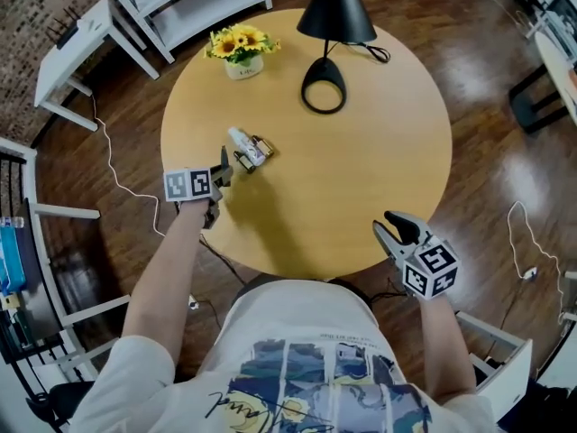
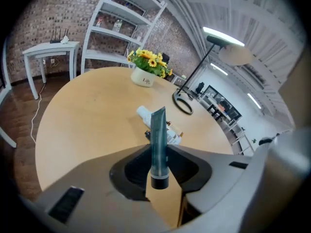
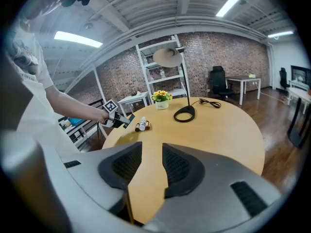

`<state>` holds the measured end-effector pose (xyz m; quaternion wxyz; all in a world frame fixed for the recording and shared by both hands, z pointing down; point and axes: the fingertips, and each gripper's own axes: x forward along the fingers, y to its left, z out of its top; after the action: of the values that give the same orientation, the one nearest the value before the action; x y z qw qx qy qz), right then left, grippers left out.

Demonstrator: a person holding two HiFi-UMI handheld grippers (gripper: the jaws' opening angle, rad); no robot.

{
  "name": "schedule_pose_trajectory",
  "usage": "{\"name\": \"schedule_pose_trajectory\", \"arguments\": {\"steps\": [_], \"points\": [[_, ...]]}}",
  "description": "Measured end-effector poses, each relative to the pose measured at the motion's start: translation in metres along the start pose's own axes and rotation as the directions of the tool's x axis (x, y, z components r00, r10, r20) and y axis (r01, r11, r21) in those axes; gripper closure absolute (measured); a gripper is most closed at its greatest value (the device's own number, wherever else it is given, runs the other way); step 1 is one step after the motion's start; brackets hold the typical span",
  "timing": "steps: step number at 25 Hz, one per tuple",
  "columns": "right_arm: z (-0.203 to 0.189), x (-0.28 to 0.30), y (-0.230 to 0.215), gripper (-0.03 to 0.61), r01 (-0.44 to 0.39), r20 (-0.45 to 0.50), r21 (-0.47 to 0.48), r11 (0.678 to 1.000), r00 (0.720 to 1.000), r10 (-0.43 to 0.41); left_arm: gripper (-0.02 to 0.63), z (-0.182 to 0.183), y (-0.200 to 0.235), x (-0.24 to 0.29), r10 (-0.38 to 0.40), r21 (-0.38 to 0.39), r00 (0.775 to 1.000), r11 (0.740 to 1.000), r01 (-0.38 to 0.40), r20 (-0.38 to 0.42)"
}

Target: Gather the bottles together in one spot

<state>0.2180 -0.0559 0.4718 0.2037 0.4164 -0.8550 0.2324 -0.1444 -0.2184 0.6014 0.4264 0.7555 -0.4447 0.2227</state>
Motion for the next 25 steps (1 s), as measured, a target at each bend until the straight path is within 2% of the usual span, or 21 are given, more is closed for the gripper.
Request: {"name": "schedule_pose_trajectory", "arguments": {"steps": [3,5,7,9,11,14,16,18,20,21,23,25], "points": [[0.023,0.005,-0.004,0.42,-0.043,-0.019,-0.114,0.993,0.999,0.041,0.506,0.01,-0.037,-0.012,-0.138,0.044,0.988,0.99,0.135,0.072],[0.043,0.006,-0.005,0.42,-0.086,-0.03,-0.191,0.978,0.996,0.082,0.506,0.016,-0.078,-0.024,-0.271,0.11,0.958,0.959,0.26,0.094],[0.064,0.007,-0.002,0.42,-0.144,-0.049,-0.271,0.952,0.99,0.135,0.506,0.02,-0.122,-0.038,-0.398,0.197,0.913,0.905,0.376,0.089],[0.089,0.01,0.008,0.42,-0.214,-0.082,-0.367,0.905,0.977,0.198,0.506,0.022,-0.164,-0.051,-0.514,0.284,0.856,0.831,0.479,0.06],[0.113,0.015,0.024,0.42,-0.301,-0.13,-0.467,0.831,0.953,0.272,0.506,0.02,-0.202,-0.062,-0.615,0.353,0.789,0.74,0.572,0.01],[0.139,0.02,0.054,0.421,-0.433,-0.234,-0.572,0.697,0.9,0.367,0.506,0.006,-0.25,-0.073,-0.717,0.431,0.69,0.595,0.679,-0.098],[0.151,0.021,0.075,0.422,-0.518,-0.315,-0.6,0.609,0.853,0.415,0.506,-0.006,-0.275,-0.081,-0.759,0.456,0.627,0.501,0.735,-0.177],[0.156,0.023,0.094,0.425,-0.6,-0.403,-0.611,0.517,0.797,0.45,0.506,-0.02,-0.293,-0.088,-0.783,0.459,0.57,0.422,0.782,-0.251],[0.153,0.024,0.108,0.43,-0.673,-0.492,-0.598,0.436,0.737,0.462,0.506,-0.031,-0.308,-0.095,-0.8,0.445,0.516,0.359,0.82,-0.306],[0.149,0.024,0.114,0.453,-0.707,-0.537,-0.58,0.405,0.705,0.463,0.506,-0.035,-0.313,-0.098,-0.807,0.44,0.495,0.335,0.833,-0.322],[0.138,0.024,0.122,0.453,-0.765,-0.614,-0.536,0.358,0.644,0.457,0.506,-0.037,-0.32,-0.101,-0.818,0.435,0.467,0.305,0.847,-0.336],[0.126,0.025,0.126,0.453,-0.798,-0.664,-0.51,0.321,0.603,0.443,0.506,-0.04,-0.322,-0.102,-0.824,0.429,0.449,0.287,0.857,-0.346]]}}
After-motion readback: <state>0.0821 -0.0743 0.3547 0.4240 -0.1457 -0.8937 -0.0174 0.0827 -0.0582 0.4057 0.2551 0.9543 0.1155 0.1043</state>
